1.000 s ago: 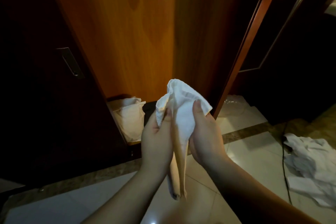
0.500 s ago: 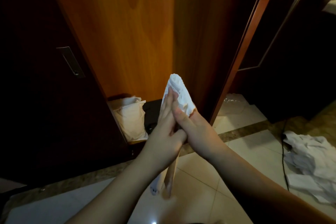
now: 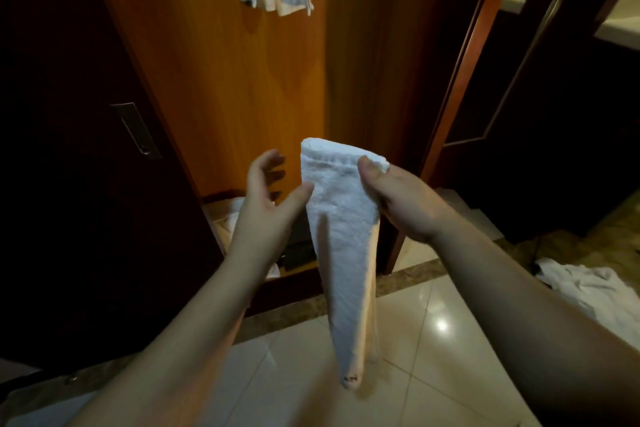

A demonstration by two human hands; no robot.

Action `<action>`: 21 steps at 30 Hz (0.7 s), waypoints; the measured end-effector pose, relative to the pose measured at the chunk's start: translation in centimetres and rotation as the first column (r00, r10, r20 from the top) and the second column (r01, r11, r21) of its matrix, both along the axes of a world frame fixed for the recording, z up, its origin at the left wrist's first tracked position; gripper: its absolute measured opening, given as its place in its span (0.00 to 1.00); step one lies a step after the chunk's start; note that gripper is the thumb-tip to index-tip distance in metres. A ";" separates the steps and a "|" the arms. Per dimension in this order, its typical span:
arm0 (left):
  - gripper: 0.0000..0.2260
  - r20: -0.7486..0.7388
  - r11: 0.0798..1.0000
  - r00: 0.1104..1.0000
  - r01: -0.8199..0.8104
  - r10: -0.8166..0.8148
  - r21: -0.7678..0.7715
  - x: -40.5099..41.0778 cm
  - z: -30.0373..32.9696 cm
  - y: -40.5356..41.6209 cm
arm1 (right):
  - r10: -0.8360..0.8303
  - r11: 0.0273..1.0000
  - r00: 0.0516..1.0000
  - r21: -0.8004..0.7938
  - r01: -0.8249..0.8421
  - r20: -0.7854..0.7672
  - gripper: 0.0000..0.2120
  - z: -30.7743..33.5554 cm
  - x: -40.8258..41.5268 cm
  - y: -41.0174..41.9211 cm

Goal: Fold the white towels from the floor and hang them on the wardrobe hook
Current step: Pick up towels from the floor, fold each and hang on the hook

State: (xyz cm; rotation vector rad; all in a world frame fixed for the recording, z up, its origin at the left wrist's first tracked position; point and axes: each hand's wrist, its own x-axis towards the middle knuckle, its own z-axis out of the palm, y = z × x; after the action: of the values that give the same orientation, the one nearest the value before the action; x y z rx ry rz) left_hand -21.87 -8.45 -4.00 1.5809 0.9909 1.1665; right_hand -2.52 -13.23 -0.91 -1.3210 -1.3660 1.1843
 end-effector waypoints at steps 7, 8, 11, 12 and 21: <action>0.17 0.231 0.861 0.906 0.413 -0.354 -0.297 1.5 1.6 2.2 | 0.100 0.993 0.993 0.050 -0.104 0.066 0.24 5.3 2.0 1.0; 0.17 0.239 0.843 0.899 0.429 -0.366 -0.324 1.8 1.6 2.3 | 0.112 0.992 0.993 0.059 -0.114 0.031 0.21 5.8 2.4 1.0; 0.09 0.190 0.769 0.845 0.534 -0.500 -0.351 3.5 1.8 1.6 | 0.134 0.987 0.986 0.103 -0.123 -0.100 0.19 7.2 3.7 0.6; 0.09 0.185 0.752 0.827 0.560 -0.530 -0.348 3.8 1.9 1.3 | 0.142 0.985 0.981 0.114 -0.127 -0.135 0.19 7.3 3.8 0.7; 0.11 0.261 0.675 0.787 0.614 -0.558 -0.409 4.6 5.1 1.9 | -0.027 0.999 0.750 -0.041 0.000 -0.661 0.41 2.7 5.9 2.6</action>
State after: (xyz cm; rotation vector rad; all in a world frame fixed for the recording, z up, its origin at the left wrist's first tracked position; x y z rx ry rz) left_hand -17.23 -6.57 1.06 1.2608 0.5482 0.4918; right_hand 3.41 -10.68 1.83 -0.7915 -0.8049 1.4872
